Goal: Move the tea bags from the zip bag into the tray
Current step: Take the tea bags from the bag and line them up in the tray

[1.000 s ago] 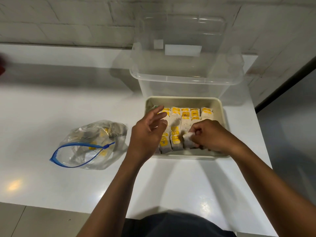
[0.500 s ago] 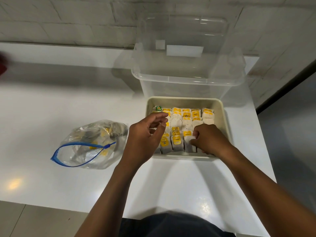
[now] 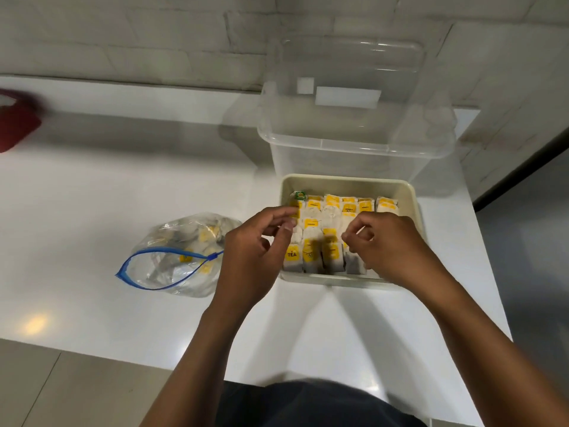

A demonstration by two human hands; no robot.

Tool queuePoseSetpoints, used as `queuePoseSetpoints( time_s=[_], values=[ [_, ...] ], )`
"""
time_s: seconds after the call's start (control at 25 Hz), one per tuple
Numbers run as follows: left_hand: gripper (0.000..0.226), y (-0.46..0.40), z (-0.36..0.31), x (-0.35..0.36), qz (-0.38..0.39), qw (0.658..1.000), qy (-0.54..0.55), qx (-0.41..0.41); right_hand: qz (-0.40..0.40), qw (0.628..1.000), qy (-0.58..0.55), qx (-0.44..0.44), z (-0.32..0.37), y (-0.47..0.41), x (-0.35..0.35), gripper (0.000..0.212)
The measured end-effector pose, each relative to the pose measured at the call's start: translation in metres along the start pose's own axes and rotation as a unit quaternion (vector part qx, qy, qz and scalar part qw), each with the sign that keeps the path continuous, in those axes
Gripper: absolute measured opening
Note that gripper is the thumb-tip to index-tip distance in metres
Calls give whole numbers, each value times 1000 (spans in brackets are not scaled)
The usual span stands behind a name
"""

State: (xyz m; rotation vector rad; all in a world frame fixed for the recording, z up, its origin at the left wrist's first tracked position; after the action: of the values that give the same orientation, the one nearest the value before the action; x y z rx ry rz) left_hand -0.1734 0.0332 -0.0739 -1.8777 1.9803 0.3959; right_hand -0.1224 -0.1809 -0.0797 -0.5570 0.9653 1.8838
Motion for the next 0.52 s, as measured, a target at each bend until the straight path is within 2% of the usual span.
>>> queuePoseSetpoints(
  time_s=[0.12,0.28,0.4,0.52],
  values=[
    [18,20,5,-19,-22,999,-7,-43,6,994,-55,-99,61,21,19,10],
    [14,54,23,-60,-76,992,-33,-99,31,975,-89,-201,131,20,82,6],
    [18,78,47,-105,-92,982,-95,-136,80,968,-95,-216,172,7,136,12],
    [24,85,82,-135,-52,968,-192,-150,98,966,-68,-228,205,-3,177,21]
  ],
)
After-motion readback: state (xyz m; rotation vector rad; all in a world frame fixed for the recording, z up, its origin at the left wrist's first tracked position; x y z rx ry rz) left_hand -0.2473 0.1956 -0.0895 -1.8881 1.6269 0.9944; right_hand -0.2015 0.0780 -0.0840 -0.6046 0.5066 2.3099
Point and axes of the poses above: each hand's wrist, its own y-axis away from the middle knuckle, its own x-axis out of the palm, z = x × y, the point moved 4 cm from there along -y, towards the middle knuckle, and after that the axes turned 15 degrees about z, right-handed, at the moved point
